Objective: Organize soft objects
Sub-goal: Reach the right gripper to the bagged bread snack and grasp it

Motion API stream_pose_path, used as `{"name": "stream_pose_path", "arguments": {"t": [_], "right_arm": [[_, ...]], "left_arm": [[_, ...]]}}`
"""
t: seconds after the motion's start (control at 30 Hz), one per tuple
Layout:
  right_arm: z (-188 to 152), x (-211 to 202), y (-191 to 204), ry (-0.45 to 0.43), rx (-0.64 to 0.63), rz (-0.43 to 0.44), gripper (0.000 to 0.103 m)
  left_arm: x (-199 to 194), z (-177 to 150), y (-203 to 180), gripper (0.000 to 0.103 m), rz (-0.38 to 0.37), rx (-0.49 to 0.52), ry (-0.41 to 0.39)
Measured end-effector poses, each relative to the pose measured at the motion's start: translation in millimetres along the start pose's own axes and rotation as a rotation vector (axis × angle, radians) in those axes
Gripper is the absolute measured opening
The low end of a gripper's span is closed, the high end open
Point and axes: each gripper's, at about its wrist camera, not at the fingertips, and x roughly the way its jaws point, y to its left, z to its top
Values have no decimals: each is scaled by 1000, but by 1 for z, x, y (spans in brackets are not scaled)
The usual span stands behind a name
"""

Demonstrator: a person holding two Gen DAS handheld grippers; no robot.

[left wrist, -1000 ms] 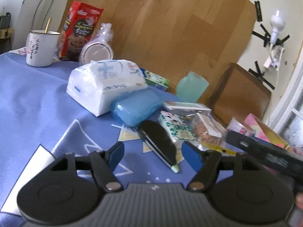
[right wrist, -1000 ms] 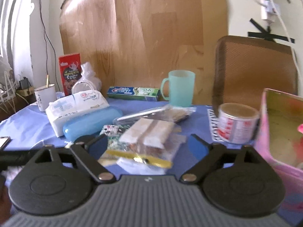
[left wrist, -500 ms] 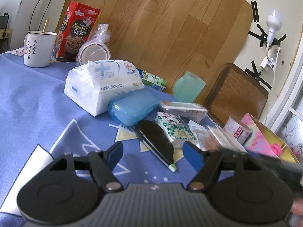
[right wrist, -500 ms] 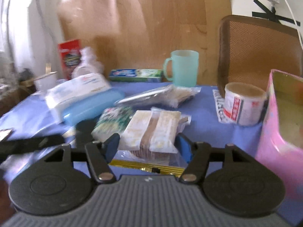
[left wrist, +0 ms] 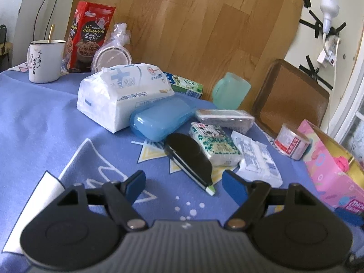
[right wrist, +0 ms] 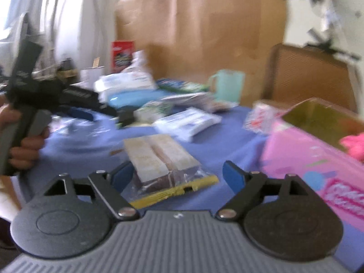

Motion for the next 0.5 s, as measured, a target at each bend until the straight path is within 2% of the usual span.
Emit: {"name": "stream_pose_path", "arguments": {"t": [0.1, 0.27, 0.4, 0.5], "right_arm": [[-3, -4, -7, -29, -2, -72, 88], [-6, -16, -7, -42, 36, -20, 88], [-7, -11, 0, -14, 66, 25, 88], [-9, -5, 2, 9, 90, 41, 88]], "left_arm": [[0, -1, -2, 76, 7, 13, 3], [0, -1, -4, 77, -20, 11, 21], [-6, -8, -19, 78, -122, 24, 56], [-11, -11, -41, 78, -220, 74, 84]]}}
